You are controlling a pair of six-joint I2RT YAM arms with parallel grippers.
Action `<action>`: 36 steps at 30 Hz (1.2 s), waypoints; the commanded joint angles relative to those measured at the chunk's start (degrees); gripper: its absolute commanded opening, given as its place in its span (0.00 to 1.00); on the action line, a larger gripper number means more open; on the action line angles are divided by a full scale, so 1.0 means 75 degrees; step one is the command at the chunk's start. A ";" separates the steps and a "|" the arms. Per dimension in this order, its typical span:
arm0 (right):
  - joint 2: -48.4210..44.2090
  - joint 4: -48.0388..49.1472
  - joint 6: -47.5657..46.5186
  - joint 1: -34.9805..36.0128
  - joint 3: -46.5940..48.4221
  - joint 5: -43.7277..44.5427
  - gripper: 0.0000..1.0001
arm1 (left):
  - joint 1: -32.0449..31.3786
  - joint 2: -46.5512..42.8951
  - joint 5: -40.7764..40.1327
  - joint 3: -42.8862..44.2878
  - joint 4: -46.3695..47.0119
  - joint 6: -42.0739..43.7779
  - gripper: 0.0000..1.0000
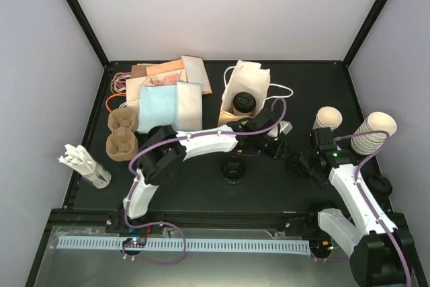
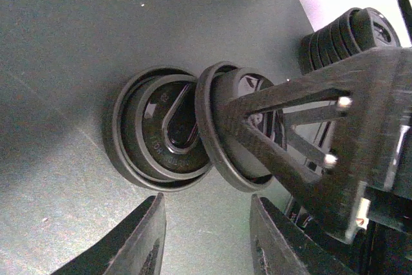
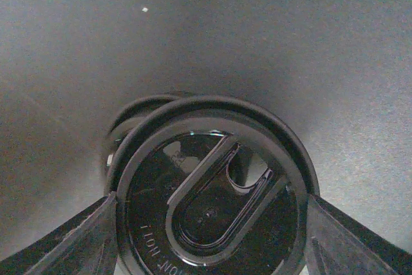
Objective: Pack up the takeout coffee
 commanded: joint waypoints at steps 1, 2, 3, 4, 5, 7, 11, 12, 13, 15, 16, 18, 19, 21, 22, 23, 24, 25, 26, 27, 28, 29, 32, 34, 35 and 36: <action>0.0293 0.0548 -0.0153 0.0009 -0.0177 0.0496 0.67 | -0.0052 -0.0167 -0.0089 0.0234 -0.0126 0.0222 0.39; 0.0291 0.0529 -0.0225 0.0014 -0.0139 0.0563 0.67 | -0.0069 -0.0224 -0.0126 0.0228 -0.0179 0.0281 0.40; 0.0262 0.0508 -0.0308 0.0007 -0.0066 0.0640 0.67 | -0.0097 -0.0331 -0.0169 0.0233 -0.0253 0.0344 0.41; 0.0200 0.0467 -0.0403 0.0007 -0.0007 0.0703 0.67 | -0.0121 -0.0413 -0.0208 0.0239 -0.0326 0.0407 0.42; 0.0106 0.0439 -0.0509 0.0005 0.0066 0.0753 0.68 | -0.0145 -0.0500 -0.0234 0.0241 -0.0395 0.0474 0.43; -0.0089 0.0423 -0.0821 0.0005 0.0192 0.0764 0.68 | -0.0193 -0.0693 -0.0269 0.0258 -0.0510 0.0552 0.46; -0.0254 0.0379 -0.1723 0.0023 0.0422 0.0291 0.69 | -0.0279 -0.1211 -0.0246 0.0258 -0.0843 0.0686 0.53; -0.0266 0.0406 -0.1872 0.0039 0.0459 0.0058 0.69 | -0.0309 -0.1380 -0.0246 0.0238 -0.0977 0.0750 0.55; -0.0282 0.0409 -0.1947 0.0063 0.0495 -0.0106 0.69 | -0.0332 -0.1566 -0.0244 0.0222 -0.1165 0.0814 0.55; -0.0368 0.0363 -0.1994 0.0130 0.0565 -0.0166 0.69 | -0.0363 -0.2000 -0.0274 0.0183 -0.1443 0.0932 0.55; -0.0432 0.0348 -0.2042 0.0159 0.0591 -0.0192 0.69 | -0.0381 -0.2258 -0.0314 0.0138 -0.1572 0.1035 0.55; -0.0552 0.0363 -0.2098 0.0224 0.0659 -0.0295 0.68 | -0.0422 -0.2783 -0.0396 0.0029 -0.1808 0.1167 0.56; -0.0594 0.0342 -0.2111 0.0253 0.0710 -0.0340 0.68 | -0.0434 -0.3045 -0.0379 -0.0046 -0.1901 0.1204 0.56; -0.0638 0.0253 -0.2130 0.0337 0.0895 -0.0388 0.67 | -0.0441 -0.3596 -0.0194 -0.0270 -0.2043 0.1223 0.56; -0.0646 0.0154 -0.2135 0.0393 0.1015 -0.0396 0.67 | -0.0447 -0.3898 -0.0099 -0.0436 -0.2111 0.1232 0.56; -0.0662 0.0058 -0.2171 0.0463 0.1175 -0.0410 0.67 | -0.0445 -0.4217 -0.0044 -0.0611 -0.2177 0.1229 0.56; -0.0684 -0.0062 -0.2210 0.0534 0.1340 -0.0391 0.67 | -0.0447 -0.4585 -0.0065 -0.0826 -0.2235 0.1225 0.56; -0.0722 -0.0172 -0.2237 0.0641 0.1541 -0.0340 0.67 | -0.0437 -0.4929 -0.0176 -0.1047 -0.2299 0.1253 0.57; -0.0749 -0.0265 -0.2289 0.0771 0.1727 -0.0297 0.67 | -0.0414 -0.5314 -0.0331 -0.1288 -0.2352 0.1244 0.57; -0.0749 -0.0351 -0.2313 0.0899 0.1909 -0.0253 0.68 | -0.0372 -0.5677 -0.0554 -0.1581 -0.2383 0.1210 0.57; -0.0758 -0.0446 -0.2337 0.1055 0.2082 -0.0204 0.68 | -0.0295 -0.6028 -0.0715 -0.1845 -0.2413 0.1154 0.58; -0.0743 -0.0515 -0.2351 0.1216 0.2222 -0.0168 0.68 | -0.0174 -0.6387 -0.0817 -0.2105 -0.2478 0.1118 0.58; -0.0601 -0.0736 -0.2236 0.2013 0.2571 0.0153 0.67 | 0.0527 -0.7330 -0.0990 -0.2699 -0.2856 0.1164 0.59; -0.0480 -0.0834 -0.1976 0.2698 0.2629 0.0465 0.68 | 0.1118 -0.7711 -0.0958 -0.3081 -0.3125 0.1229 0.59; -0.0448 -0.0830 -0.1824 0.3110 0.2594 0.0662 0.68 | 0.1411 -0.7881 -0.0893 -0.3301 -0.3220 0.1274 0.59; -0.0444 -0.0826 -0.1673 0.3528 0.2555 0.0882 0.67 | 0.1711 -0.8032 -0.0795 -0.3516 -0.3251 0.1317 0.59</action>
